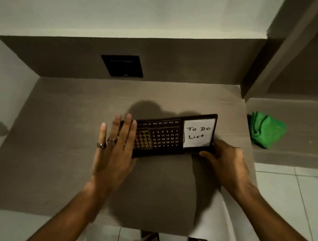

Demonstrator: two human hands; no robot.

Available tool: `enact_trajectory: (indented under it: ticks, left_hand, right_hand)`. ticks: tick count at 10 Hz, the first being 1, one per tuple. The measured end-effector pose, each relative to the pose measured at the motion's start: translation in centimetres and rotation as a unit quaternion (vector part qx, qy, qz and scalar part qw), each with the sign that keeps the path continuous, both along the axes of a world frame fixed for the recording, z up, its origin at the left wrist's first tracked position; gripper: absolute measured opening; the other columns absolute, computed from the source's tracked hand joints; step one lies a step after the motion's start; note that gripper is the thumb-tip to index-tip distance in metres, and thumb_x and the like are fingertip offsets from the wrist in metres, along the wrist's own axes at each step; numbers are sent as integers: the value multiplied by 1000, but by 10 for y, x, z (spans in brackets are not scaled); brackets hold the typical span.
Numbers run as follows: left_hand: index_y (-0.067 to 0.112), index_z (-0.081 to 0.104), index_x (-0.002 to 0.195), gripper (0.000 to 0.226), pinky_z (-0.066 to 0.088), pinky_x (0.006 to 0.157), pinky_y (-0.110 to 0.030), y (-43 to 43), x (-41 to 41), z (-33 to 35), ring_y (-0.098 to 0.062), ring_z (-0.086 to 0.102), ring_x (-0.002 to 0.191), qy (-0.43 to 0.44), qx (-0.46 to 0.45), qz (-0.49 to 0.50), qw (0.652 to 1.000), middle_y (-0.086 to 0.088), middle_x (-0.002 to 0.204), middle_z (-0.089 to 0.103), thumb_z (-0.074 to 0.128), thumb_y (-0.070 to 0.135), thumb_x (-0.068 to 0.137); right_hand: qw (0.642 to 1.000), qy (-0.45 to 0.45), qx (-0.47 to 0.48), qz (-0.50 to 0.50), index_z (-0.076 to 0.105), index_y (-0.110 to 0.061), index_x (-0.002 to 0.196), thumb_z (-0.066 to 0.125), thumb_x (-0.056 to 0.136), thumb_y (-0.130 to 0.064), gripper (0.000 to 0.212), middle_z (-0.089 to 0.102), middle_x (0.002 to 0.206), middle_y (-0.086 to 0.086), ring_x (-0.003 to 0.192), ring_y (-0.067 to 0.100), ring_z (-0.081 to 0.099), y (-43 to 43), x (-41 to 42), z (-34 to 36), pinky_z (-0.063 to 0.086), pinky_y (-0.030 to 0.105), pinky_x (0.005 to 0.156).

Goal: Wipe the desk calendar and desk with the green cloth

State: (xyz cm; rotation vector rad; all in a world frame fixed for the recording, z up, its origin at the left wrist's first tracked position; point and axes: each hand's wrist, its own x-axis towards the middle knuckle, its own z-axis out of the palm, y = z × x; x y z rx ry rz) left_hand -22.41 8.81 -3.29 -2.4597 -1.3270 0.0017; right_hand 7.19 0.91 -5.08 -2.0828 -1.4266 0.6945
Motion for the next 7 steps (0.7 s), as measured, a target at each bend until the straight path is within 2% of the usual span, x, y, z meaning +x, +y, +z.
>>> enact_trajectory:
  ticks: [1, 2, 4, 5, 6, 7]
  left_hand:
    - [6, -11, 155, 131, 8, 123, -57, 28, -9, 2, -35, 8, 154, -7, -4, 4, 1000, -15, 166, -2, 78, 51, 72]
    - [3, -6, 156, 123, 12, 122, -58, 53, -13, 0, -36, 10, 154, 16, 1, 6, 1000, -19, 166, 8, 74, 50, 76]
    - [5, -9, 156, 128, 12, 122, -57, 88, -14, 0, -35, 8, 154, 19, -9, 12, 1000, -19, 166, 7, 78, 47, 72]
    - [6, -11, 155, 128, 10, 122, -56, 90, -14, -3, -35, 8, 154, -11, -18, 6, 1000, -18, 166, 7, 79, 46, 73]
    - [6, -13, 155, 133, 10, 123, -55, 86, -14, 8, -34, 5, 155, -21, -24, 14, 999, -18, 167, 1, 76, 58, 72]
    - [5, -9, 156, 130, 11, 125, -55, 73, -24, 15, -33, 1, 156, -72, -13, 13, 997, -15, 167, -8, 64, 73, 73]
  right_hand:
    - [1000, -19, 2, 2, 66, -19, 118, 71, 87, -31, 33, 73, 110, 4, 97, 23, 69, 13, -14, 1, 58, 44, 80]
    - [999, -32, -19, -10, 68, -19, 114, 71, 87, -34, 31, 73, 105, 6, 93, 26, 69, 31, -23, 5, 58, 44, 78]
    - [997, -25, -63, -24, 64, -18, 119, 68, 90, -33, 33, 70, 112, 7, 102, 24, 65, 58, -29, 11, 56, 46, 86]
    - [996, -38, -72, -33, 63, -18, 119, 68, 90, -34, 34, 70, 112, 7, 100, 23, 65, 63, -30, 10, 56, 45, 86]
    - [995, -30, -93, -24, 61, -18, 122, 69, 87, -41, 43, 70, 110, 7, 98, 21, 65, 63, -27, 17, 57, 44, 84]
    - [996, 22, -64, -51, 55, -18, 132, 69, 84, -49, 59, 70, 111, 6, 104, 21, 63, 46, -17, 26, 56, 45, 88]
